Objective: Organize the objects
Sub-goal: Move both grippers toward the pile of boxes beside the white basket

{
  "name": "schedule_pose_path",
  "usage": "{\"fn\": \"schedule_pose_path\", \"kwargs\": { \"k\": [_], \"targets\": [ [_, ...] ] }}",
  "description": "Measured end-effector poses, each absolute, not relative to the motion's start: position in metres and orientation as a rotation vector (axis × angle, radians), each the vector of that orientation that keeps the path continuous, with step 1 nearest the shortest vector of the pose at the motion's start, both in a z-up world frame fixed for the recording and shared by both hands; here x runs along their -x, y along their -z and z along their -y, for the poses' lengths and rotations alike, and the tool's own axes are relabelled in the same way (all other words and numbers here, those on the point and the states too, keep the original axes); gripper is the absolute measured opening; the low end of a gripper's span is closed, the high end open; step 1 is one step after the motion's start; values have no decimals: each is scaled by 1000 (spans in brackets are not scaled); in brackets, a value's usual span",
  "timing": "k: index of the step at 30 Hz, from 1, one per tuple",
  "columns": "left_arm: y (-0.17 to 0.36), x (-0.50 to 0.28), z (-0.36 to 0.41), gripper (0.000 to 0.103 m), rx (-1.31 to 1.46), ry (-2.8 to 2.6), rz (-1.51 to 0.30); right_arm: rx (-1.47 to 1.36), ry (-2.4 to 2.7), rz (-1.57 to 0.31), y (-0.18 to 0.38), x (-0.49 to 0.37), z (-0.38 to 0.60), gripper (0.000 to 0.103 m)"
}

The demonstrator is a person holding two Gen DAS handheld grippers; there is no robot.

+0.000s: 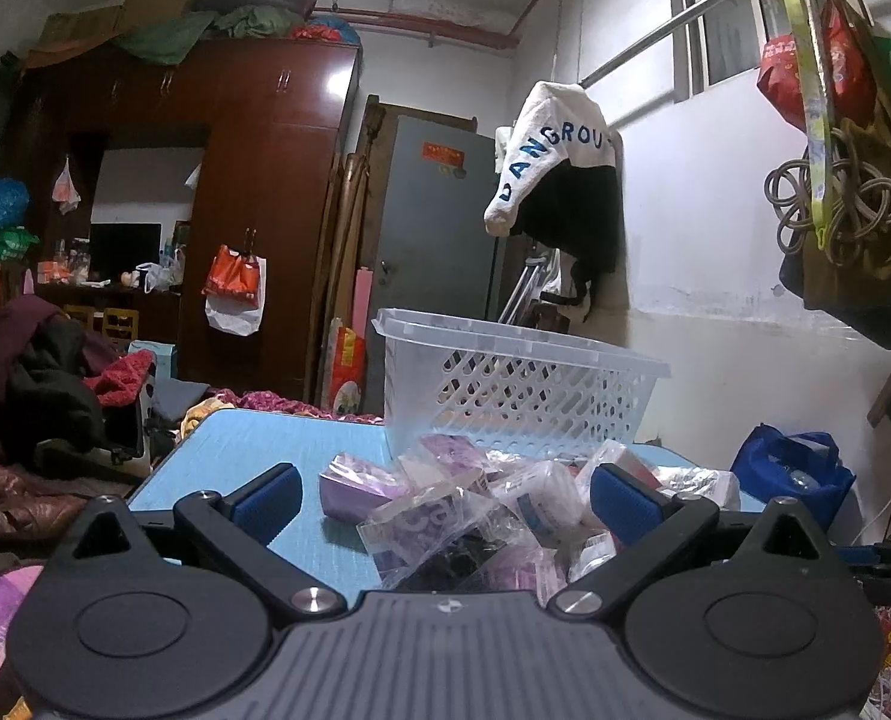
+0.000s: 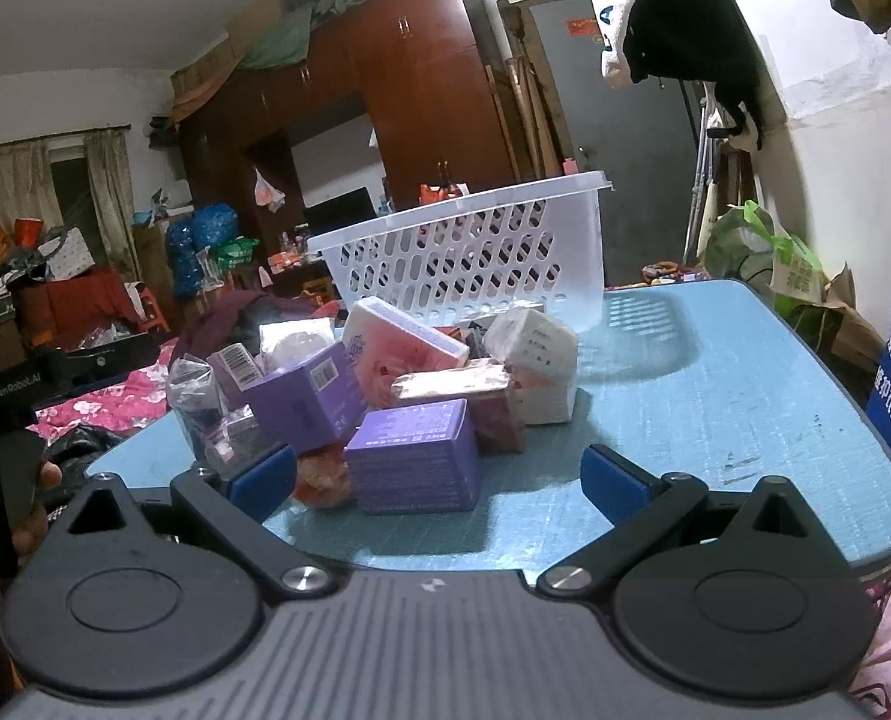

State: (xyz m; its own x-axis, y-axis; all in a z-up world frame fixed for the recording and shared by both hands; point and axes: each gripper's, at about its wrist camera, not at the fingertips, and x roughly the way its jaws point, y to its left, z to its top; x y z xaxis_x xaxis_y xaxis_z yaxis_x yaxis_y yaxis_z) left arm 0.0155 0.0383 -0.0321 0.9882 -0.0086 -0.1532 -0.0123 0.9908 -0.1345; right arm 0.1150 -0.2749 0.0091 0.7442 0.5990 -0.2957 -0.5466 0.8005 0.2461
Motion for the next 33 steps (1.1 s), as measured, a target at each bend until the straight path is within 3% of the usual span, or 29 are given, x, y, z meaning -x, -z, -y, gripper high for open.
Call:
{"fn": "schedule_pose_path", "kwargs": {
  "k": [33],
  "targets": [
    [34,-12,-43,103,157,-13,-129,-148,-648,-357,-11,-115,274,103]
  ]
}}
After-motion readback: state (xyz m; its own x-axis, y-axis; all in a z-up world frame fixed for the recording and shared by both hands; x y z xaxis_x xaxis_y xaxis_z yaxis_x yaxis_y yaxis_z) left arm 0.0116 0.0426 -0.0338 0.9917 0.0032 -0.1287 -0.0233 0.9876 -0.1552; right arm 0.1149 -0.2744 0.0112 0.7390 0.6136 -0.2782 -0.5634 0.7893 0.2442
